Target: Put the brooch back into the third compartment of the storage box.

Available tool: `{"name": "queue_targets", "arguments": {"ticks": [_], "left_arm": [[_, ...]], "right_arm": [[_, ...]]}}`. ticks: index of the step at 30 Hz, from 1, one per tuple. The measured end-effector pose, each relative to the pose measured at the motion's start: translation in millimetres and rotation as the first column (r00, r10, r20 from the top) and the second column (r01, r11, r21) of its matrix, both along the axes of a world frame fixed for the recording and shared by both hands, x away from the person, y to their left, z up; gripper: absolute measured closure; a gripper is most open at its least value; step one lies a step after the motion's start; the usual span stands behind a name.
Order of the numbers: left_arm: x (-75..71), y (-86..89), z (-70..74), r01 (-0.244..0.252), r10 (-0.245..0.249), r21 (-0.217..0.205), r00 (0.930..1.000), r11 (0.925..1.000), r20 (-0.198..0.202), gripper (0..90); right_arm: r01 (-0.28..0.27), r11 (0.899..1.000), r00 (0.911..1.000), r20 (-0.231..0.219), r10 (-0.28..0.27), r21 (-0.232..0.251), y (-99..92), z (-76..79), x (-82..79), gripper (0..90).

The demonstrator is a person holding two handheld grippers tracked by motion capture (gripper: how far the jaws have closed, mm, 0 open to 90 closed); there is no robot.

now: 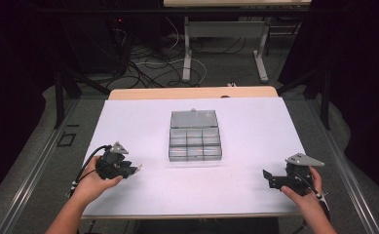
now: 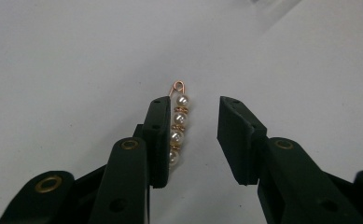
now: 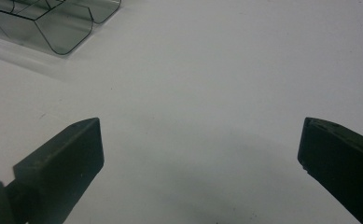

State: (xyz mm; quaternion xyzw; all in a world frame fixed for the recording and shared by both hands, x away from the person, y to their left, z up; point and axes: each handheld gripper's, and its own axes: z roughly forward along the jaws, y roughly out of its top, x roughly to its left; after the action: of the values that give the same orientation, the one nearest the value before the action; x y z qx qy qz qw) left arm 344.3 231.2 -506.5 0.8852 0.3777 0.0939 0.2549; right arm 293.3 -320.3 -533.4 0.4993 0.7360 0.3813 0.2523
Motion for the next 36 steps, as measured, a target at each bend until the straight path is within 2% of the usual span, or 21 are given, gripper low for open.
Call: {"name": "queue_targets", "arguments": {"ticks": [2, 4, 8, 25, 30, 36], "left_arm": [[1.1, -0.6, -1.2, -0.003, 0.003, 0.011, 0.9999, 0.9999, -0.016, 67.3], [3.6, -0.7, -3.1, -0.003, 0.004, 0.028, 0.9985, 0.9996, -0.054, 68.4], [6.0, -0.8, -5.4, -0.006, 0.009, 0.041, 0.9973, 0.9991, -0.072, 70.3], [10.8, -3.7, -15.9, 0.001, 0.007, 0.083, 0.9957, 0.9966, -0.092, 75.2], [11.4, -5.7, -15.7, 0.023, -0.013, 0.126, 0.9968, 0.9918, -0.079, 76.0], [10.7, -10.1, -18.3, 0.038, -0.027, 0.154, 0.9970, 0.9874, -0.073, 76.2]], "right_arm": [[-0.002, 1.000, 1.0000, -0.001, 0.002, 0.002, -0.2, -0.2, 0.1, 0.2], [-0.004, 1.000, 1.0000, -0.002, 0.004, 0.001, -0.2, -0.1, 0.0, 0.3], [0.000, 1.000, 1.0000, 0.000, 0.000, -0.002, -0.4, 0.1, -0.2, 0.4], [-0.006, 1.000, 1.0000, -0.002, 0.006, 0.000, -1.0, -0.3, -0.2, 0.5], [-0.008, 1.000, 1.0000, -0.004, 0.008, -0.001, -1.1, -0.5, -0.1, 0.5], [-0.006, 1.000, 1.0000, -0.007, 0.006, -0.003, -0.8, -0.9, 0.1, 0.4]]}}
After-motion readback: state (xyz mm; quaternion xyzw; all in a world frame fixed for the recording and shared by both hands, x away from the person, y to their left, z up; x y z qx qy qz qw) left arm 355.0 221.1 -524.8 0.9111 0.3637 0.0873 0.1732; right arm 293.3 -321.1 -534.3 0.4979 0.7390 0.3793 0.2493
